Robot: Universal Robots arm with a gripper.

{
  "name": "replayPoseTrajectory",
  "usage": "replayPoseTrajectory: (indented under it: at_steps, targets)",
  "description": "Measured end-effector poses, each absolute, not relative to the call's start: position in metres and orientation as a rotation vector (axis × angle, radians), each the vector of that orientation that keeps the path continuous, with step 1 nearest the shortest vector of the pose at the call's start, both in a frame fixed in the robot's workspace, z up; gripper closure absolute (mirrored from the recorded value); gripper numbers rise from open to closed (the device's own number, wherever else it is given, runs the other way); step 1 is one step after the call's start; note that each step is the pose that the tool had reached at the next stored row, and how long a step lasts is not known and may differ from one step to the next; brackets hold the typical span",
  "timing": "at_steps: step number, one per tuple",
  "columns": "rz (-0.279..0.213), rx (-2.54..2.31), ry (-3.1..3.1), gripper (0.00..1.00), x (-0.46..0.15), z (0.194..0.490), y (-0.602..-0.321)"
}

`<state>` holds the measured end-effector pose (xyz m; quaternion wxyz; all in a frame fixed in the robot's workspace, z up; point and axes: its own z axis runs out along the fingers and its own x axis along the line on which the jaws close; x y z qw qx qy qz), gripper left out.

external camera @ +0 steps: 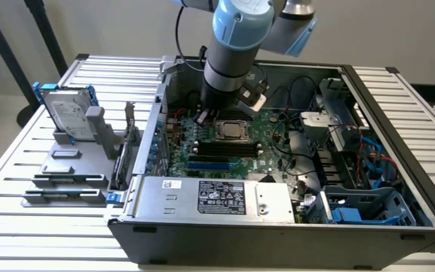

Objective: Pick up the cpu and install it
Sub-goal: 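Install the first cpu locking lever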

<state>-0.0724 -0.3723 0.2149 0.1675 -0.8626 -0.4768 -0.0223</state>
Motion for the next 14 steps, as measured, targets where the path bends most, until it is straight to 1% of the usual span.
replayPoseTrajectory:
  at_steps: [6,14]
  targets:
    - [-0.049,-2.453,-1.385,0.89,-0.0723,0.2198,-0.3696]
    - [-0.049,-2.453,-1.386,0.89,-0.0726,0.2198,-0.3695]
